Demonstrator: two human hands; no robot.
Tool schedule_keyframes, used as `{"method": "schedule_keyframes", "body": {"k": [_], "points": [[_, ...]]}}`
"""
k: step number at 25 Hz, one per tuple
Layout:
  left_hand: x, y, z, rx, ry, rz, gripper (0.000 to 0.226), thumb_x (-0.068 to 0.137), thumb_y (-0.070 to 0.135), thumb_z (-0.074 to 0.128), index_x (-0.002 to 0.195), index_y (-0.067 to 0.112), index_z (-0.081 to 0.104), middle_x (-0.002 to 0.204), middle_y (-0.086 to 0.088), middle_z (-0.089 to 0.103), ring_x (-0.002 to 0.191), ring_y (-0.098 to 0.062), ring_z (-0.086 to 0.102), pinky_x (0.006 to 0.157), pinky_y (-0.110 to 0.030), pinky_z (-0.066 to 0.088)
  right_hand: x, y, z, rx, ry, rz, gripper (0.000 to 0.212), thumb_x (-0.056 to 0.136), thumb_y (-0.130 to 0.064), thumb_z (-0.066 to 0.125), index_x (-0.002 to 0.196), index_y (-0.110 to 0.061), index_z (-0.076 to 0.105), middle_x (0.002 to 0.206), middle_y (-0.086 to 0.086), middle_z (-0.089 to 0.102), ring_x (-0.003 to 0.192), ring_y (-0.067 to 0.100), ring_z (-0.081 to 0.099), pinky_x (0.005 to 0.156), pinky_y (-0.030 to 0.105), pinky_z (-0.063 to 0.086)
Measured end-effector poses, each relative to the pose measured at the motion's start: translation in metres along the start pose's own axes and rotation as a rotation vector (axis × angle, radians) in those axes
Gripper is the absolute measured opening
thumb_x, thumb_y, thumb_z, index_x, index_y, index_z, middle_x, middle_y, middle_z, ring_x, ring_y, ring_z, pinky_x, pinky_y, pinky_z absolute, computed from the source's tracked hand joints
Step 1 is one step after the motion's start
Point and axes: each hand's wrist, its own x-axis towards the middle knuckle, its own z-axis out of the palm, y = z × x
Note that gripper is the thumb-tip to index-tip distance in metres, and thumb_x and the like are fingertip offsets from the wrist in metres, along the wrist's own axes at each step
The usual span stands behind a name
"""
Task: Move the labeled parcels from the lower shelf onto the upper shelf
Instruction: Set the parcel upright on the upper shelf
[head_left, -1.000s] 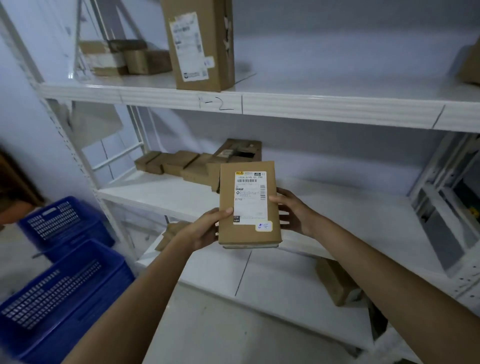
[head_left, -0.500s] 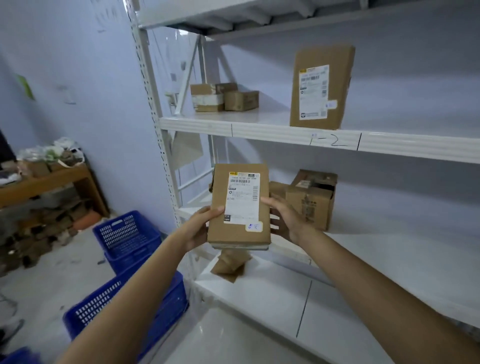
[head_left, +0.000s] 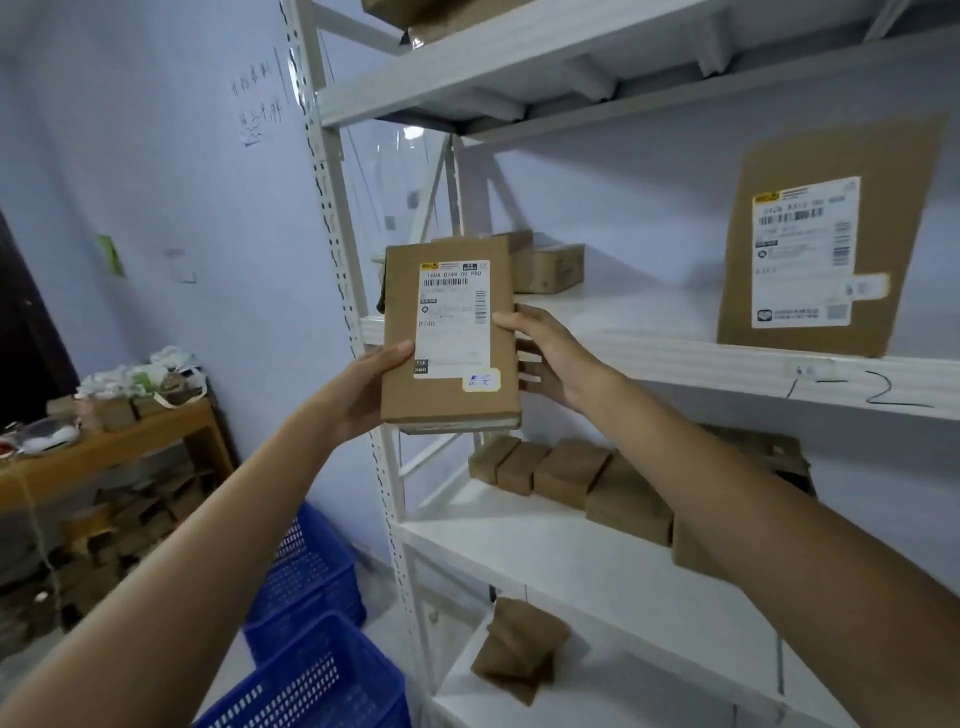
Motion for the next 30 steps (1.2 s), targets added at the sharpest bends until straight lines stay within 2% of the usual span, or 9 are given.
{"method": "schedule_keyframes", "body": {"k": [4,7,10,14,18,19,21,26,30], "points": [[0.057,0.037,-0.035,0.023,-0.129,0.098,0.091,0.056,0.050,0.091,0.135,0.019,0.061,0.126,-0.003,0.075,0.108,-0.018,0.076,0.085,-0.033,0.062,0.054,-0.045,0.006,-0.071,-0.002,-0.122,0.064,0.085,-0.036,0.074,0.143,-0.021,0.049,0.128,0.016,0.068,0.108,0.030,0.068,0.095,0.046,0.056],[0.103,0.062,-0.055,0.029,-0.192,0.154,0.097,0.055,0.051,0.091,0.139,0.017,0.058,0.132,-0.005,0.073,0.109,-0.018,0.076,0.085,-0.033,0.062,0.091,-0.068,0.005,-0.103,0.063,-0.168,0.064,0.086,-0.033,0.073,0.143,-0.021,0.047,0.101,0.007,0.076,0.081,0.019,0.071,0.067,0.036,0.061],[0.153,0.073,-0.071,0.038,-0.279,0.240,0.109,0.058,0.050,0.090,0.150,0.011,0.048,0.143,-0.011,0.063,0.119,-0.024,0.069,0.091,-0.036,0.060,0.115,-0.083,-0.001,-0.136,0.141,-0.184,0.064,0.083,-0.034,0.076,0.141,-0.027,0.049,0.118,0.010,0.070,0.069,0.016,0.066,0.052,0.026,0.051],[0.210,0.073,-0.083,0.053,-0.418,0.267,0.119,0.059,0.047,0.091,0.159,0.015,0.035,0.161,-0.017,0.043,0.143,-0.037,0.048,0.111,-0.054,0.045,0.138,-0.082,-0.013,-0.081,0.298,-0.270,0.061,0.081,-0.025,0.078,0.136,-0.035,0.053,0.106,-0.002,0.076,0.091,0.020,0.068,0.081,0.036,0.057],[0.232,0.052,-0.064,-0.057,-0.428,0.212,0.139,0.039,0.043,0.099,0.159,0.017,0.032,0.161,-0.012,0.044,0.144,-0.037,0.047,0.109,-0.058,0.045,0.122,-0.066,-0.029,-0.128,0.326,-0.224,0.056,0.080,-0.016,0.075,0.126,-0.040,0.056,0.100,-0.009,0.077,0.106,0.016,0.065,0.112,0.046,0.042],[0.235,0.049,-0.061,-0.074,-0.415,0.207,0.144,0.035,0.040,0.100,0.159,0.016,0.031,0.161,-0.012,0.044,0.144,-0.036,0.047,0.107,-0.056,0.047,0.120,-0.060,-0.033,-0.124,0.288,-0.207,0.058,0.078,-0.015,0.075,0.126,-0.040,0.055,0.101,-0.009,0.077,0.106,0.015,0.065,0.113,0.048,0.041],[0.290,0.054,-0.074,-0.071,-0.654,0.192,0.147,0.031,0.036,0.102,0.158,0.015,0.030,0.160,-0.014,0.045,0.144,-0.036,0.047,0.107,-0.054,0.047,0.136,-0.060,-0.029,-0.173,0.529,-0.265,0.062,0.074,-0.014,0.076,0.126,-0.039,0.054,0.104,-0.008,0.076,0.108,0.015,0.066,0.112,0.048,0.041],[0.296,0.033,-0.066,-0.172,-0.578,0.162,0.110,0.056,0.006,0.084,0.155,0.014,0.036,0.130,-0.007,0.063,0.129,-0.031,0.056,0.109,-0.048,0.047,0.134,-0.048,-0.034,-0.162,0.484,-0.229,0.070,0.059,-0.020,0.083,0.120,-0.040,0.058,0.105,-0.008,0.077,0.101,0.012,0.069,0.093,0.037,0.051],[0.299,0.019,-0.069,-0.182,-0.562,0.200,0.087,0.067,-0.001,0.073,0.145,0.019,0.041,0.136,-0.007,0.056,0.127,-0.027,0.058,0.110,-0.049,0.047,0.136,-0.045,-0.037,-0.157,0.459,-0.245,0.069,0.060,-0.017,0.081,0.121,-0.040,0.058,0.111,-0.004,0.073,0.104,0.014,0.068,0.087,0.033,0.052]]}}
